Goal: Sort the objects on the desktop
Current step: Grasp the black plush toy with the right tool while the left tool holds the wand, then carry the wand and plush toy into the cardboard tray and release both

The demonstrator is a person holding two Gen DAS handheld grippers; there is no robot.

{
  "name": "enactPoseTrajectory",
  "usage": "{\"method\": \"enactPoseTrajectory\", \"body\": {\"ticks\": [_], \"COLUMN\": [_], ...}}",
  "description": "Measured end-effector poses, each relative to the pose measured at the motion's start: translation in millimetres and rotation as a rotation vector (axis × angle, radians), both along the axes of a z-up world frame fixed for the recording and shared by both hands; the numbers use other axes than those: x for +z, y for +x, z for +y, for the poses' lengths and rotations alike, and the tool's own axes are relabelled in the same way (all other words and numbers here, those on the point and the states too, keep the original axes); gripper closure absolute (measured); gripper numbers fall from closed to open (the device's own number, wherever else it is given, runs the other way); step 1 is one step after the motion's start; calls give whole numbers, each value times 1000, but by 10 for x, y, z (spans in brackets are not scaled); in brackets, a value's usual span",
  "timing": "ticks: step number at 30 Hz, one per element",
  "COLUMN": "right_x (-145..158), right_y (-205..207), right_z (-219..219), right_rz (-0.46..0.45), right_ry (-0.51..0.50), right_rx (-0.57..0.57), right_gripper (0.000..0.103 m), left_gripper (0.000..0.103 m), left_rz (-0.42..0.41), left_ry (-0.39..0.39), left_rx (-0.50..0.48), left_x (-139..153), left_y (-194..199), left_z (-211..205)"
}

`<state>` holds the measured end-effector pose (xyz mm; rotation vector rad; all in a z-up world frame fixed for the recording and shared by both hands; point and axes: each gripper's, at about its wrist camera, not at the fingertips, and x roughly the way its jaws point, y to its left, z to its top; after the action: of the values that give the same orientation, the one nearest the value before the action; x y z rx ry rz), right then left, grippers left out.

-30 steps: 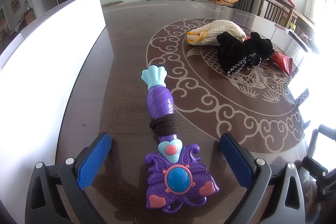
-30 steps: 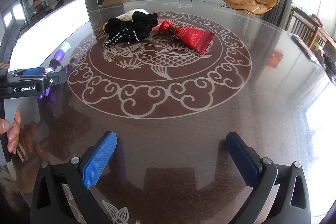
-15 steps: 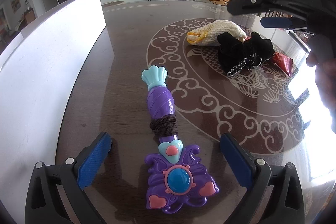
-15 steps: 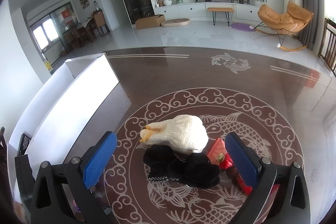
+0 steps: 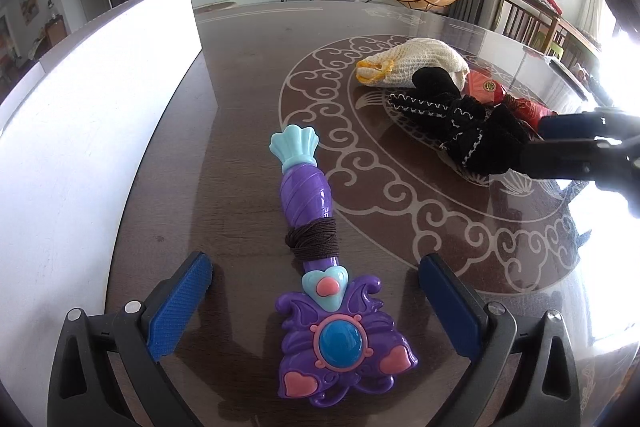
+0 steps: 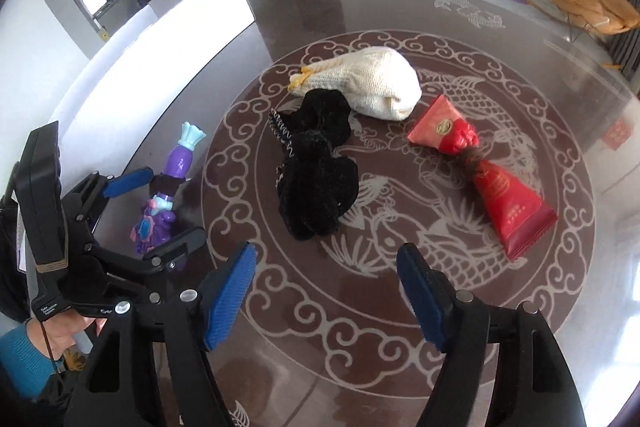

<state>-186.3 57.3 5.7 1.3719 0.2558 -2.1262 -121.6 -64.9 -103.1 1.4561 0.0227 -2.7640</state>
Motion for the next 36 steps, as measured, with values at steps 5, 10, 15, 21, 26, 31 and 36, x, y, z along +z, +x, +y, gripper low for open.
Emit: {"method": "enactPoseTrajectory", "body": {"ticks": [5,10,15,21,26,31,36], "right_x": [-64,-289,-298,-311,-330,-296,-224], "right_y": [-269,-323,108,938,1094,1038,1035], "right_z": [-453,-645,-304,376,697,723,621], "right_rz": [57,114,123,182,123,115,129], "right_ry": [28,104,47,65,69,79,62], "right_rx": [2,-20,-66,-87,-120,-110,-50], "right_gripper": [23,66,66,59,25,25,67], "left_gripper": [0,0,0,0,0,27,60], "left_rz": [0,1,1,-2,-107,-105,-34], "left_ry": [1,2,1,-3,-9,-16,-62], "left_rx": [-2,-5,-5,-8,-98,-84,-139], "left_x": [1,-1,0,7,30,83,162], "left_y": [0,-10,-9,-23,-87,-9,245], "left_z": [2,-1,1,-2,-12,25,131]}}
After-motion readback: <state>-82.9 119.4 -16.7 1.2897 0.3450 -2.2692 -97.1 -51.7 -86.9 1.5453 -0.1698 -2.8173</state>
